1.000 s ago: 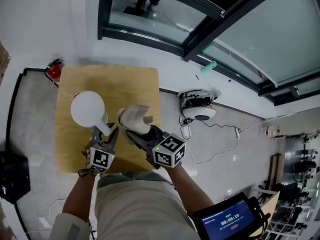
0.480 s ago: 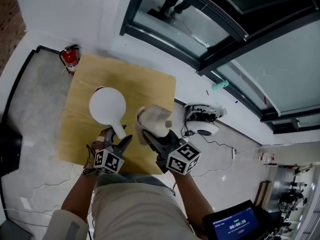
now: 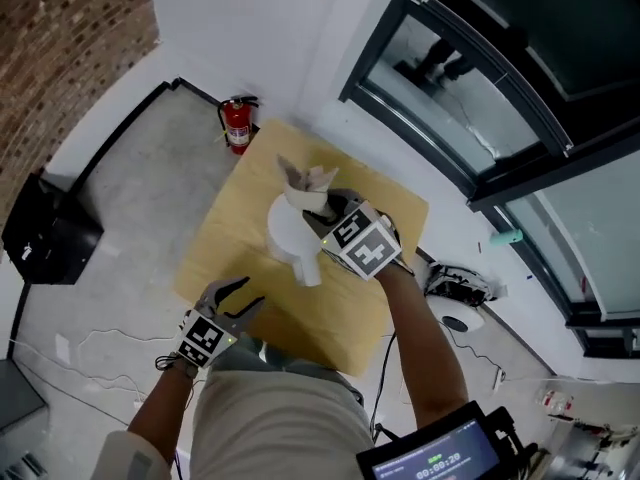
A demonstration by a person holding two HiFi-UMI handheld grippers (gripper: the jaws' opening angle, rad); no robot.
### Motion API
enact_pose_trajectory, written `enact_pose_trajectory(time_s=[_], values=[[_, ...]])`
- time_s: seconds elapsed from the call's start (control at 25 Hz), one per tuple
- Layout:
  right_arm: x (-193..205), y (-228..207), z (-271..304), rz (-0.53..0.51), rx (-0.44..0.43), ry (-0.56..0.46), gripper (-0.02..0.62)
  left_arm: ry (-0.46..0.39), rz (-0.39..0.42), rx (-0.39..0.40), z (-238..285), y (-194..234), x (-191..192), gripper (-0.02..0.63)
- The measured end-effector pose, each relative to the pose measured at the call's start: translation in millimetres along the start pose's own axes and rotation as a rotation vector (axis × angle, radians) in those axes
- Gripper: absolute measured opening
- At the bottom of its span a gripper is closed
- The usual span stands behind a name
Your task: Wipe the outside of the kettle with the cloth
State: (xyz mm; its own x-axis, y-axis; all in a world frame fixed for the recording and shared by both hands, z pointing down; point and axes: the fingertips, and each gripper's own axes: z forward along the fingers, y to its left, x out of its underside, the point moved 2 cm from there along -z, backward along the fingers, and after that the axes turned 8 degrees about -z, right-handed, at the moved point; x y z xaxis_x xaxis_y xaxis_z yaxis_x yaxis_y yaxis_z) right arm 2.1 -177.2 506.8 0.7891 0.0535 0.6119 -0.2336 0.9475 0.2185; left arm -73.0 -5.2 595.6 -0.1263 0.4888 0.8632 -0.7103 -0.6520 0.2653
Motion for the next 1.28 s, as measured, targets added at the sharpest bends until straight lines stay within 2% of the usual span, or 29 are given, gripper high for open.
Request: enact_pose_trajectory(time_s=[0.16, 0.2, 0.28, 0.4, 0.44, 0.52, 0.6, 0.68, 0.76, 0.88, 1.04, 1.28], values=[[-3.9, 83.4, -11.2, -0.211, -0.289, 0.057, 0.112, -0.085, -0.098, -0.124, -51.9, 14.2, -23.3, 0.186], [-4.9, 95.3, -12.8, -0.255, -0.326, 0.067, 0.112, -0.104, -0.121, -0.146, -61.8, 16.7, -26.1, 0.186], [-11.4, 82.2, -2.9, -0.271, -0.293, 0.065, 0.112, -0.130, -0.148, -0.175, -74.0, 18.9, -30.4, 0.186], [-26.7, 22.1, 20.3, -0.110, -0.149, 0.017, 0.112, -0.144, -0.161, -0.186, -79.6, 16.9, -35.1, 0.186], [-29.0, 14.7, 22.4, -0.074, -0.133, 0.008, 0.112, -0.145, -0.163, -0.190, -80.2, 16.3, -36.2, 0.186], [-26.9, 32.6, 15.0, -0.085, -0.176, 0.007, 0.112, -0.141, -0.162, -0.200, -81.4, 16.4, -38.1, 0.186], [-18.4, 70.5, -0.8, -0.158, -0.232, 0.022, 0.112, -0.136, -0.158, -0.212, -83.5, 18.8, -40.0, 0.186], [-8.7, 101.3, -17.0, -0.193, -0.239, 0.020, 0.112, -0.126, -0.152, -0.218, -84.4, 21.2, -40.4, 0.186], [0.6, 122.1, -29.4, -0.179, -0.211, -0.008, 0.112, -0.110, -0.143, -0.218, -83.2, 21.8, -40.1, 0.186], [14.2, 145.0, -43.3, -0.089, -0.202, -0.063, 0.112, -0.089, -0.133, -0.217, -78.4, 21.5, -42.1, 0.186], [53.0, 170.3, -30.6, 0.171, -0.262, -0.112, 0.112, -0.082, -0.164, -0.215, -72.5, 19.3, -44.0, 0.186], [130.7, 180.4, 34.0, 0.561, -0.287, -0.106, 0.112, -0.046, -0.130, -0.207, -67.7, 8.1, -44.2, 0.186]])
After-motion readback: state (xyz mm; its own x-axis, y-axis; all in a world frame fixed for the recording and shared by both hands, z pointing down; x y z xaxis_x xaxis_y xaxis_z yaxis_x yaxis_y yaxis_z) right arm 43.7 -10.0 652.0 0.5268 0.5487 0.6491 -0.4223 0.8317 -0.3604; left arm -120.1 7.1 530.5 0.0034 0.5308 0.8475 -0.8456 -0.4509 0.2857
